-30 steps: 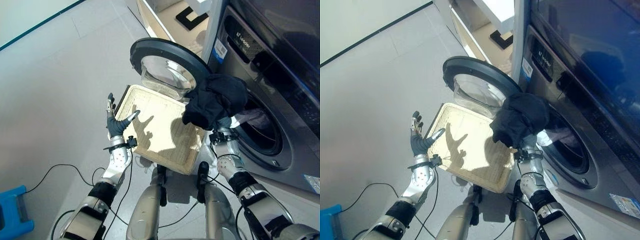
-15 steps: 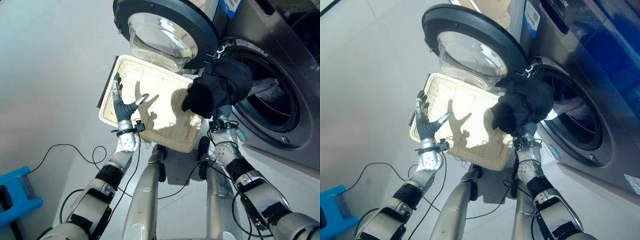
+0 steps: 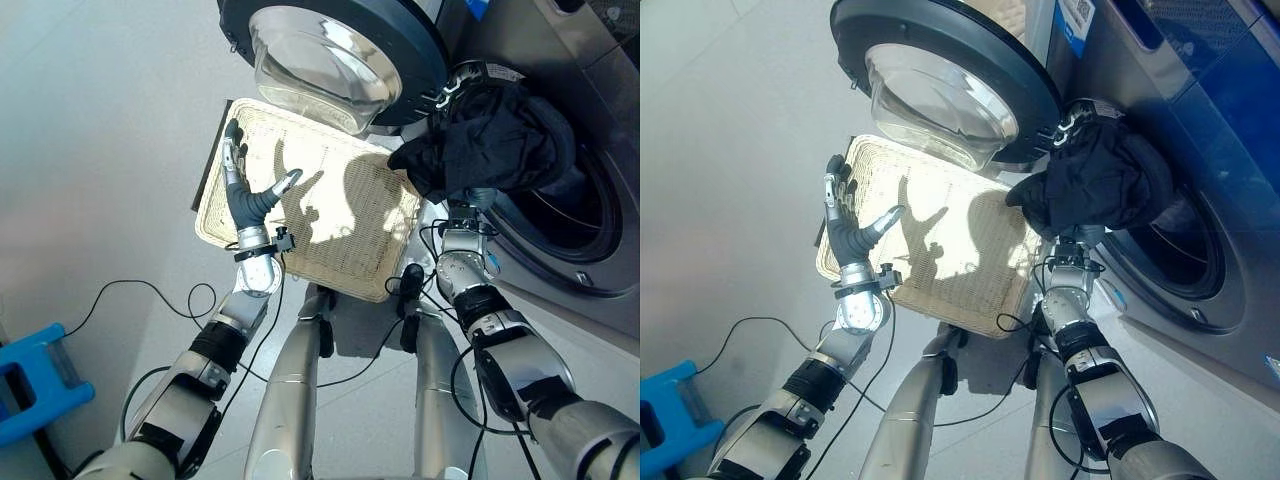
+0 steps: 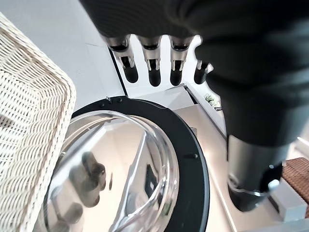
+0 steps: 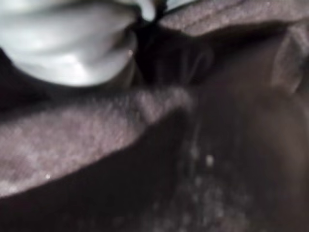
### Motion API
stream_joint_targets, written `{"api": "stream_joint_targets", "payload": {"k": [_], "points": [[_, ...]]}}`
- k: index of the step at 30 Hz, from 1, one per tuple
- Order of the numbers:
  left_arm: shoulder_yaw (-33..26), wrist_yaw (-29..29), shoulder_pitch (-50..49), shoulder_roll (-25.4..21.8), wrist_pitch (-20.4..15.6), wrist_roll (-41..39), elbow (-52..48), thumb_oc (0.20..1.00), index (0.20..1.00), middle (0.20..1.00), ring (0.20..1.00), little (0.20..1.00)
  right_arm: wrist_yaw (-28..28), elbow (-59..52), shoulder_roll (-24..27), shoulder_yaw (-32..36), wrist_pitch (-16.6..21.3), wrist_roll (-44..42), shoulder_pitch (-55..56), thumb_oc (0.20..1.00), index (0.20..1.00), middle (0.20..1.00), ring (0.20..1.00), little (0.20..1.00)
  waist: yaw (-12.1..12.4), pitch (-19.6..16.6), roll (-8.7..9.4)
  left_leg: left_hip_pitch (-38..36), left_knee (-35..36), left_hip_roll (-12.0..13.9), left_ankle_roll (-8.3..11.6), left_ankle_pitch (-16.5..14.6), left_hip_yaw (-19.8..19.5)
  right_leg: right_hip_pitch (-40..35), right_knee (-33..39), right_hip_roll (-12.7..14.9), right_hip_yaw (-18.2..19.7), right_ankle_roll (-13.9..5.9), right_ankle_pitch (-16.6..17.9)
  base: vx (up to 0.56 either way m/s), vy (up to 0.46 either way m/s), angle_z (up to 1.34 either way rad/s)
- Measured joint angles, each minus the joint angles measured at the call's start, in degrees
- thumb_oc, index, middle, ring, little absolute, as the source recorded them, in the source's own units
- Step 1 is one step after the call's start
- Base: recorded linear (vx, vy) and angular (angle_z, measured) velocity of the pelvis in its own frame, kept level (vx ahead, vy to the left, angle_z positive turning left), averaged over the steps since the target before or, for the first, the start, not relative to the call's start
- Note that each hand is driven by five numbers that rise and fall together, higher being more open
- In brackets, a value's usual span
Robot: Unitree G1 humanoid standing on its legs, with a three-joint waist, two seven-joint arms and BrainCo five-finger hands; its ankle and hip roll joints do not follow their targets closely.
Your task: Put the clothes into the washing machine.
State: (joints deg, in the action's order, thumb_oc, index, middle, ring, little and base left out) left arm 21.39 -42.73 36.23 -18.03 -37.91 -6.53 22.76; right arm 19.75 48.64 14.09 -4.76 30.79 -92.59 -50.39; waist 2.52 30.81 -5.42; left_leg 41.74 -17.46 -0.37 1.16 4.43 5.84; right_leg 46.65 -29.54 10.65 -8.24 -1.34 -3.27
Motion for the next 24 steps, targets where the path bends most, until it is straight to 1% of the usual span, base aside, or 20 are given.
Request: {"api": "stream_joint_targets", "payload": {"k": [1, 6, 8, 10, 12, 14, 15, 16, 18, 19, 21, 24], "points": [[0.0, 0.15, 0.0, -0.76, 0.0, -0.12, -1.32, 1.0, 1.0, 1.0, 1.0, 1.0, 0.01, 1.55, 0.19, 0.96, -1.08, -2.14, -1.22, 0.2, 0.2, 0.2, 0.2, 0.2, 0.02, 0.0, -0.06, 0.0, 0.0, -0.08, -0.15, -0.11, 0.14, 0.1, -0.14, 0.19, 0.05, -0.08, -0.07, 0.0, 0.0, 0.0], [-0.1, 0.63, 0.15, -2.35, 0.01, -2.34, -3.63, 1.0, 1.0, 1.0, 1.0, 1.0, -0.48, 4.23, 1.65, 4.66, -2.52, -9.83, -3.33, 0.2, 0.2, 0.2, 0.2, 0.2, 0.26, 0.01, -0.16, 0.34, 0.0, -0.24, -0.23, -0.09, 0.2, 0.49, -0.37, 0.36, 0.1, -0.18, -0.15, 0.01, -0.004, 0.0], [-0.11, 0.71, 0.22, -2.47, 0.15, -3.06, -3.81, 1.0, 1.0, 1.0, 1.0, 1.0, -1.58, 4.42, 2.7, 5.18, -2.89, -10.41, -3.52, 0.2, 0.2, 0.2, 0.2, 0.2, 0.33, 0.01, -0.18, 0.59, -0.13, -0.27, -0.5, 0.1, 0.18, 0.66, -0.38, 0.37, 0.08, 0.12, 0.02, 0.02, -0.019, 0.0], [-0.11, 0.71, 0.22, -2.47, 0.15, -3.06, -3.81, 1.0, 1.0, 1.0, 1.0, 1.0, -1.58, 4.42, 2.7, 5.18, -2.89, -10.41, -3.52, 0.2, 0.2, 0.2, 0.2, 0.2, 0.33, 0.01, -0.18, 0.59, -0.13, -0.27, -0.5, 0.1, 0.18, 0.66, -0.38, 0.37, 0.08, 0.12, 0.02, 0.0, 0.0, 0.0], [-0.02, 1.15, 0.44, -3.13, 1.01, -3.37, -3.83, 1.0, 1.0, 1.0, 1.0, 1.0, -3.81, 8.69, 6.01, 7.44, -4.98, -10.44, -4.93, 0.2, 0.2, 0.2, 0.2, 0.2, 0.76, 0.02, -0.19, 1.04, -1.01, -0.19, -0.52, -0.37, -0.2, 0.59, -0.7, 0.28, -0.14, 0.12, 0.05, -0.03, -0.084, 0.01], [0.4, 1.35, 1.42, -3.64, 1.27, -3.84, -3.84, 1.0, 1.0, 1.0, 1.0, 1.0, -6.19, 13.21, 9.25, 8.7, -8.31, -10.43, -6.46, 0.2, 0.2, 0.2, 0.2, 0.2, 1.38, 0.01, -0.19, 1.7, -1.53, -0.05, -0.49, -0.53, -0.48, 0.84, -0.44, 0.17, -0.47, 0.16, 0.1, -0.02, -0.055, 0.03], [0.39, 1.37, 1.49, -3.76, 1.27, -3.85, -3.97, 1.0, 1.0, 1.0, 1.0, 1.0, -6.97, 13.51, 9.97, 8.94, -9.13, -10.42, -6.5, 0.2, 0.2, 0.2, 0.2, 0.2, 1.48, 0.01, -0.2, 1.98, -1.68, -0.03, -0.47, -0.57, -0.6, 0.97, -0.38, 0.17, -0.66, 0.16, 0.07, 0.0, -0.023, 0.04], [0.48, 1.48, 1.21, -4.16, 1.49, -3.87, -4.0, 1.0, 1.0, 1.0, 1.0, 1.0, -8.21, 13.54, 10.6, 9.69, -10.83, -10.36, -6.49, 0.2, 0.2, 0.2, 0.2, 0.2, 1.42, 0.01, -0.2, 2.35, -1.71, -0.04, -0.5, -0.54, -0.64, 1.25, -0.17, 0.15, -0.68, 0.17, 0.15, 0.0, 0.0, 0.0], [0.63, 1.5, 1.14, -4.36, 1.65, -3.9, -4.0, 1.0, 1.0, 1.0, 1.0, 1.0, -8.55, 13.55, 10.59, 9.84, -11.35, -10.35, -6.49, 0.2, 0.2, 0.2, 0.2, 0.2, 1.42, 0.01, -0.2, 2.42, -1.71, -0.05, -0.51, -0.55, -0.63, 1.34, -0.09, 0.1, -0.54, 0.15, 0.23, 0.0, -0.005, -0.03], [0.95, 1.64, 1.33, -4.5, 1.75, -4.3, -4.04, 1.0, 1.0, 1.0, 1.0, 1.0, -9.22, 14.18, 10.38, 9.8, -13.24, -9.72, -6.45, 0.2, 0.2, 0.2, 0.2, 0.2, 1.34, 0.01, -0.2, 2.56, -1.71, -0.01, -0.52, -0.57, -0.49, 1.55, 0.06, -0.02, -0.33, 0.13, 0.38, 0.0, 0.0, -0.05], [1.24, 1.66, 1.53, -4.48, 1.76, -4.35, -4.09, 1.0, 1.0, 1.0, 1.0, 1.0, -10.15, 15.26, 9.77, 9.76, -15.14, -9.3, -6.19, 0.2, 0.2, 0.2, 0.2, 0.2, 1.27, 0.01, -0.21, 2.8, -1.68, 0.16, -0.5, -0.59, -0.5, 1.71, 0.41, -0.25, -0.35, 0.19, 0.51, 0.0, 0.016, -0.05], [2.18, 1.41, 1.43, -4.5, 1.75, -4.26, -4.09, 1.0, 1.0, 1.0, 1.0, 1.0, -10.3, 15.63, 8.85, 9.81, -15.79, -9.4, -5.55, 0.2, 0.2, 0.2, 0.2, 0.2, 1.3, 0.01, -0.21, 2.86, -1.51, 0.26, -0.45, -0.63, -0.43, 1.75, 0.7, -0.37, -0.32, 0.21, 0.54, 0.0, 0.007, -0.01]]}}
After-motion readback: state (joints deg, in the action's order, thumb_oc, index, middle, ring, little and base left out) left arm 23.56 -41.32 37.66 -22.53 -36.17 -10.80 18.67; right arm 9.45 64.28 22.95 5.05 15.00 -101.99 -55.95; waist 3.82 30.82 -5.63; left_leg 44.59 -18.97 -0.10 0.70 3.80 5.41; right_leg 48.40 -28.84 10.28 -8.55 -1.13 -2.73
